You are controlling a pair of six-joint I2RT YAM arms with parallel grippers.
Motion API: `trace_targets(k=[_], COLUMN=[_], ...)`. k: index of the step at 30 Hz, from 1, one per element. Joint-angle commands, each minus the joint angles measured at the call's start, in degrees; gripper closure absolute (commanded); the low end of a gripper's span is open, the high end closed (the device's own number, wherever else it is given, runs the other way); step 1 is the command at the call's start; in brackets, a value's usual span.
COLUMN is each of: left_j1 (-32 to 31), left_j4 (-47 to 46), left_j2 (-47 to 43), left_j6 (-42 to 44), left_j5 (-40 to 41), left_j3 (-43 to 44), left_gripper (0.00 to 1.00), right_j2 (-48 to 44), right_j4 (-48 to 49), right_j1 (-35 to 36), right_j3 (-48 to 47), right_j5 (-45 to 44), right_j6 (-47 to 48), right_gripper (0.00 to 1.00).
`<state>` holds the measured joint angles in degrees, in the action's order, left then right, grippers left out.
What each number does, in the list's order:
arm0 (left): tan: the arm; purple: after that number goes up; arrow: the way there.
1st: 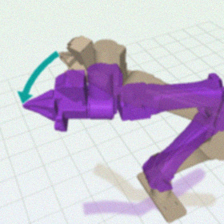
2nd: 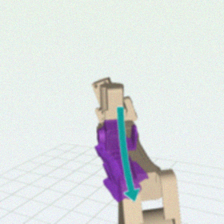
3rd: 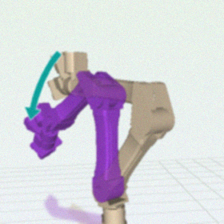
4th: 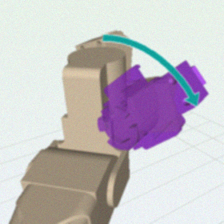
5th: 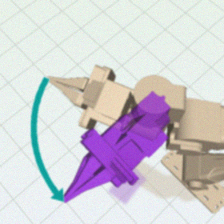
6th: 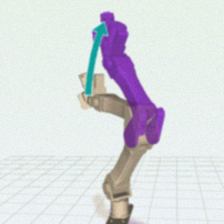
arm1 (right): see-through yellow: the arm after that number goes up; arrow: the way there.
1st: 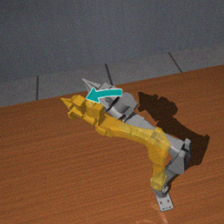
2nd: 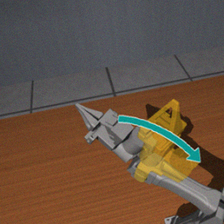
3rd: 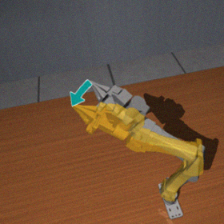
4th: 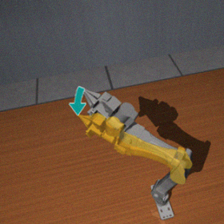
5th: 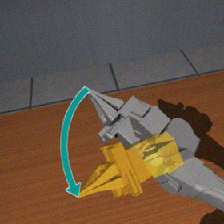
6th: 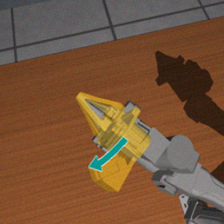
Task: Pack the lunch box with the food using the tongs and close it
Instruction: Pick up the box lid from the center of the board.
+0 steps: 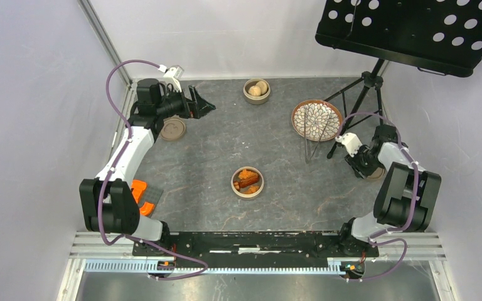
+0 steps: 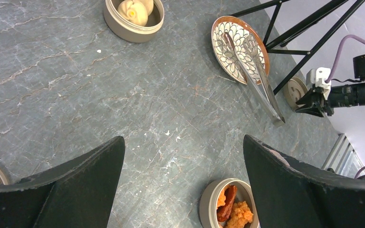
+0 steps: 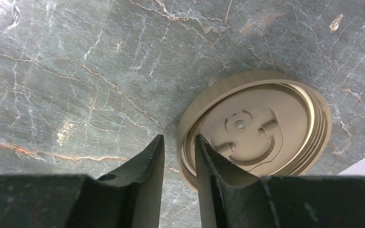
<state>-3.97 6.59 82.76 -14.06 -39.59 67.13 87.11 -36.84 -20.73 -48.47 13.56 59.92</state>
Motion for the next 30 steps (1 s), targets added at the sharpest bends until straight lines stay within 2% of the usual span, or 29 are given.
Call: trace_targets(k=[1, 4, 7, 8, 15, 21, 25, 30], left_j1=[-0.2, -0.2, -0.2, -0.2, -0.2, -0.2, -0.2, -0.5], left_j4=[-2.0, -2.0, -2.0, -1.9, -1.8, 0.0, 0.6, 2.9], left_j2=[-1.2, -1.0, -0.7, -0.6, -0.4, -0.7, -1.2, -2.0], left_j6=[0.8, 0.8, 0.8, 0.8, 1.2, 3.1, 5.0, 13.4], left_j5=[-0.9, -1.1, -1.2, -1.3, -1.5, -1.8, -2.8, -6.2], left_j3=[1.9, 2.1, 2.5, 2.6, 2.7, 2.7, 2.8, 3.6], left_gripper=[0.00, 0.00, 0.00, 0.00, 0.00, 0.00, 0.00, 0.00], right_j2=[-2.0, -3.5, -5.3, -6.2, -13.3, -17.4, -18.9, -20.7], right_j4=[1.1, 1.6, 0.1, -0.7, -10.3, -19.0, -22.9, -24.9], right_j1=[0.3, 0.3, 0.2, 0.1, -0.6, 0.4, 4.9, 14.1], right_j3=[5.5, 7.7, 6.2, 5.4, -2.4, -11.2, -15.8, -21.5], right_j5=[-0.5, -0.7, -0.5, -0.5, 4.2, 12.6, 16.2, 20.7], right_j6=[-1.4, -2.3, -3.3, -3.7, -5.4, -5.6, -6.1, -8.0], right_gripper=[0.67, 0.80, 0.98, 1.00, 1.00, 1.00, 1.00, 1.00])
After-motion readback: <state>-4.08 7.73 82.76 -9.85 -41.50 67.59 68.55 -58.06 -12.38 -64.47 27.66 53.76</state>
